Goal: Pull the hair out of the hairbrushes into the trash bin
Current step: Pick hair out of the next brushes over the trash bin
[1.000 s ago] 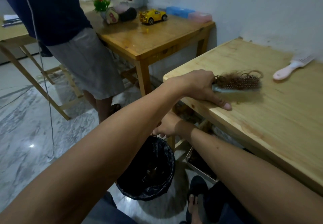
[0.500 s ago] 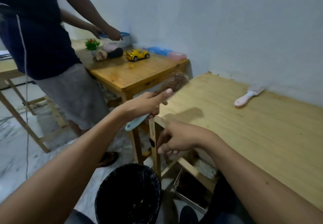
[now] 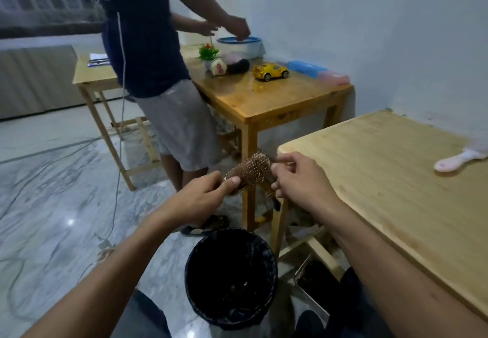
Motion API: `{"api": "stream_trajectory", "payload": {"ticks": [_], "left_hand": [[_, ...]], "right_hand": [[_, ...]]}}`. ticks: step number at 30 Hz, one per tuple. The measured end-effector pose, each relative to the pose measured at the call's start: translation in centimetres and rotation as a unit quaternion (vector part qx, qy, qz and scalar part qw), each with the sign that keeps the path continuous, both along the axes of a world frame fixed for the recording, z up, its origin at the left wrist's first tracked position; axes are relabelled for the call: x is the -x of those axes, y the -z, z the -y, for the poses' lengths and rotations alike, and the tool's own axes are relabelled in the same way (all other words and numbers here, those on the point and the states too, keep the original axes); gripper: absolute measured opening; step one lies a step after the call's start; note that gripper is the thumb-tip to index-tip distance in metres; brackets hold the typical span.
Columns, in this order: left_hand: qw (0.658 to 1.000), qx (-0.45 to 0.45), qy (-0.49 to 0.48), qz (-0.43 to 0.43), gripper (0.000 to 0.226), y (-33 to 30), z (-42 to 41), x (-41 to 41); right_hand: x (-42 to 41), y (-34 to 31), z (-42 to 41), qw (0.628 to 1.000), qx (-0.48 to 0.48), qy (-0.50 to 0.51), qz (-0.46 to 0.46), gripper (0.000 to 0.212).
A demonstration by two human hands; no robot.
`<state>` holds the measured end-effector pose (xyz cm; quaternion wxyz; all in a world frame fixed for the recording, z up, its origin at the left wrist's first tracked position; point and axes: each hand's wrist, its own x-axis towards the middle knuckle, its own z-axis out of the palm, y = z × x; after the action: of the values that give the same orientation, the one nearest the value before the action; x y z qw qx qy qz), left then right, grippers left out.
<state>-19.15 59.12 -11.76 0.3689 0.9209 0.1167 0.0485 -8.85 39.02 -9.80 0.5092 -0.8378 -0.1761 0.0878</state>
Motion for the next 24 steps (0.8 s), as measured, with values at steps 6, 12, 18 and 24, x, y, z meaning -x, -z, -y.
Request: {"api": "stream_trajectory", "payload": {"ticks": [6,12,18,24], "left_hand": [[0.999,-0.023,-0.045,-0.004,0.041,3.3,-0.3,3.7],[0.992,-0.072,-0.1,-0.025,0.043,7.6,-2.4,6.8],[0.972,-0.035,-0.219,-0.077,0.048,13.4,-5.6,9.7],[0.949,-0.031,-0.291,-0.117,0.051,16.8,-6.3,11.5]], "right_hand": [[1.2,2.2,-3.3,0.997,0.004,-0.052,0.049,0.027],[1.6,4.4,-5.6,0.998,0.03,-0.054,0.028,0.009],[1.2,2.5,-5.5,0.999,-0.039,-0.014,-0.021,0.01],[-0.4,0.0,-5.4,0.994,-0.106,0.029,-0.009,0.008]]}}
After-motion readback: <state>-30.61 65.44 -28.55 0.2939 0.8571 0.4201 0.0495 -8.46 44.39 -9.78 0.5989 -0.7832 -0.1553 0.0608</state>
